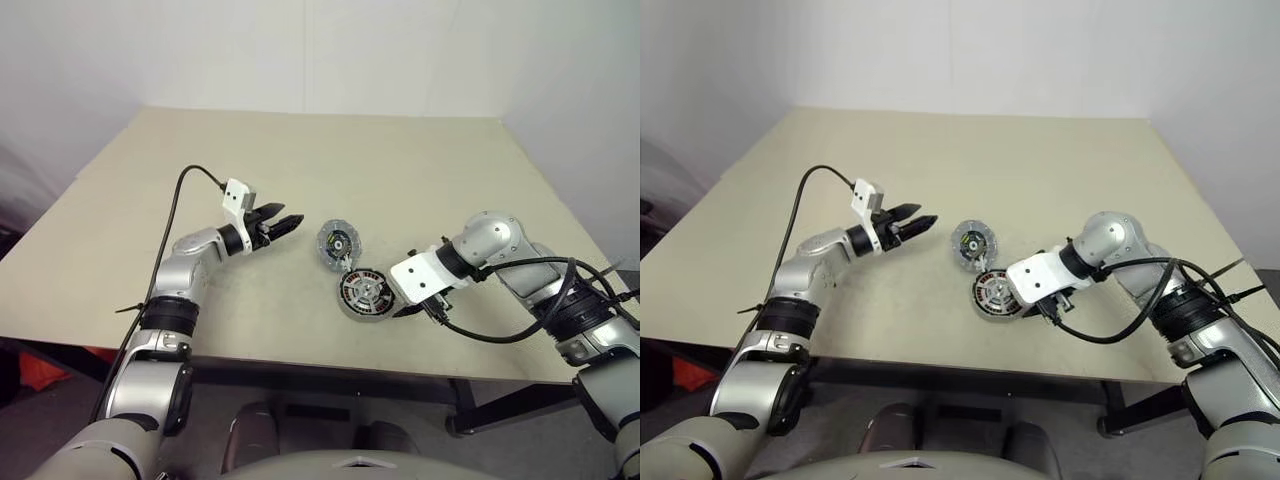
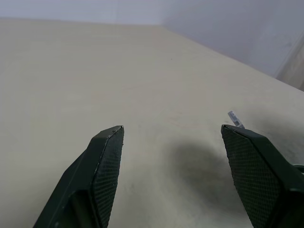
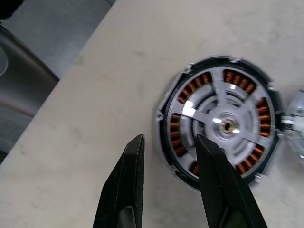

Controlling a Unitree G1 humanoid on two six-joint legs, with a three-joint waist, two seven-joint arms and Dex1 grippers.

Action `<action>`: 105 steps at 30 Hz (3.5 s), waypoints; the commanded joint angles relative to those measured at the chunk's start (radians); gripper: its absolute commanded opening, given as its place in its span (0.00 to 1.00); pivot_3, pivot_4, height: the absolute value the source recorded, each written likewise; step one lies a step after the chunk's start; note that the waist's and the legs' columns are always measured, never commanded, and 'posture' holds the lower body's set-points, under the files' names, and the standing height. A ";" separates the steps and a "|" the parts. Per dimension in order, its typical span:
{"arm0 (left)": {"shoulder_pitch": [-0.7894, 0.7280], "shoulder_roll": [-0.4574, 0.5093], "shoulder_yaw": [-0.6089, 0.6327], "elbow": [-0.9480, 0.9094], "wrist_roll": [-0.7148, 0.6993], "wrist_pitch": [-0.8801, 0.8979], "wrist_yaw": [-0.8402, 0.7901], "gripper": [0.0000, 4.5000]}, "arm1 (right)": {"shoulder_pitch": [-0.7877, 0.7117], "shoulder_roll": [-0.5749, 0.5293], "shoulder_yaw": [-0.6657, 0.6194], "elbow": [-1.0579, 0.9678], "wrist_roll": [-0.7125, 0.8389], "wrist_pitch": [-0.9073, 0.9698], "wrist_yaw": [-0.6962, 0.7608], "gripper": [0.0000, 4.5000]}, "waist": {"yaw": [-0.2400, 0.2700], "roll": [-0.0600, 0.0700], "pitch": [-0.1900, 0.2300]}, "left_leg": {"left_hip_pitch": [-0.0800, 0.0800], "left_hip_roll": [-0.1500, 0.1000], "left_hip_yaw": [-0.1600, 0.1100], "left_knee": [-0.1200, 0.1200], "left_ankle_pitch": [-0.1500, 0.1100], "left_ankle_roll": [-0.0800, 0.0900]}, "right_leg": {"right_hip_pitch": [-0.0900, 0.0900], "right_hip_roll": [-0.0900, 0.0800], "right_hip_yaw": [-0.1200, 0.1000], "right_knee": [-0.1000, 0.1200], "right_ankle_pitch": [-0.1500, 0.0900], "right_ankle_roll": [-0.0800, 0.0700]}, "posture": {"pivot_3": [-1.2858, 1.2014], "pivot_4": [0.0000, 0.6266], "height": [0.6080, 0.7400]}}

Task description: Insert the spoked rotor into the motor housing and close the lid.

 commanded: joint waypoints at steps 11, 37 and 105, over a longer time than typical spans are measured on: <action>-0.020 0.022 0.009 -0.048 -0.005 -0.005 0.000 0.77 | 0.062 0.028 0.013 -0.044 -0.037 0.013 -0.011 0.41 | -0.001 0.000 0.000 | 0.001 0.000 0.000 0.000 0.000 0.000 | 0.001 0.000 0.000 0.000 0.000 0.000 | 0.52 0.00 1.00; 0.024 0.003 0.019 -0.072 -0.012 -0.019 0.045 0.77 | 0.001 0.138 -0.133 -0.165 0.151 0.526 -0.103 0.00 | -0.028 -0.001 0.001 | 0.003 0.003 0.000 0.000 0.000 -0.001 | 0.000 0.003 0.000 0.002 0.001 -0.002 | 0.52 0.00 1.00; 0.069 0.144 -0.005 -0.168 -0.082 0.212 -0.112 0.77 | -0.071 0.290 -0.505 0.096 0.334 0.905 -1.033 0.72 | 0.023 -0.001 0.001 | -0.004 -0.001 0.000 -0.012 0.016 -0.027 | -0.014 0.002 0.001 0.007 0.001 0.000 | 0.52 0.00 1.00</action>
